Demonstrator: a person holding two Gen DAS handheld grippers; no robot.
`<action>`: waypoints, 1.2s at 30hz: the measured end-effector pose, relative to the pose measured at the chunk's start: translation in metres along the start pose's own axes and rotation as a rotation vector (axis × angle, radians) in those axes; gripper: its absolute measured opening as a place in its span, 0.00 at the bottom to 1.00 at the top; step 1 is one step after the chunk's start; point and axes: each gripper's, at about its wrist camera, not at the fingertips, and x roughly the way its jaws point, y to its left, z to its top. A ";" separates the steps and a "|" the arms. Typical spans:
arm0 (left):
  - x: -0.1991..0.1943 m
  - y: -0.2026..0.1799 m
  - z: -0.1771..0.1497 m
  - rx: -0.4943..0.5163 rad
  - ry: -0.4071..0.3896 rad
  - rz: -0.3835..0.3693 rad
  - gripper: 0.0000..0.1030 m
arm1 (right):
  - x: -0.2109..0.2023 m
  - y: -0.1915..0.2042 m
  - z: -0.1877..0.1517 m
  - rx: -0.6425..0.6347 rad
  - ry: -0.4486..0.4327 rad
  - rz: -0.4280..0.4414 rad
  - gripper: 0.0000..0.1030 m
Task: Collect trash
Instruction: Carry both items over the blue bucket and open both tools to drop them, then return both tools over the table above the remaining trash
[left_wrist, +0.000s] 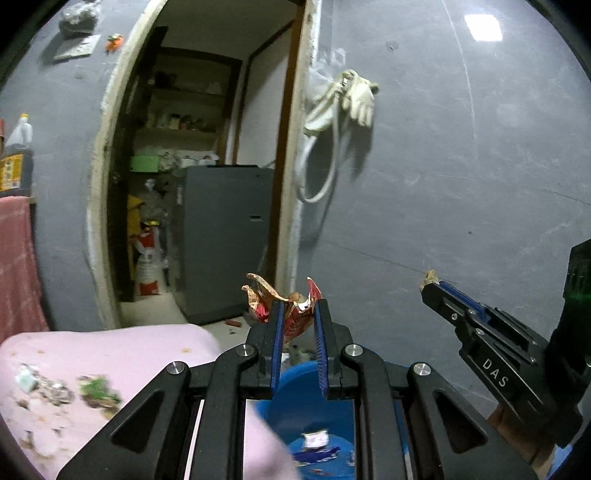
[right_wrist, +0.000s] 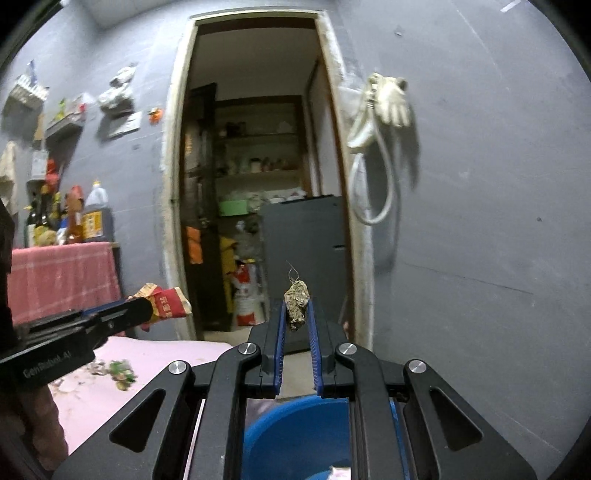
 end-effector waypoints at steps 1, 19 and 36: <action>0.006 -0.004 0.000 0.003 0.008 -0.004 0.12 | 0.001 -0.007 -0.001 0.002 0.018 -0.017 0.10; 0.091 -0.012 -0.033 -0.112 0.218 -0.089 0.13 | 0.035 -0.067 -0.038 0.244 0.308 0.006 0.11; 0.073 0.026 -0.032 -0.176 0.212 -0.030 0.40 | 0.057 -0.055 -0.044 0.228 0.374 0.025 0.29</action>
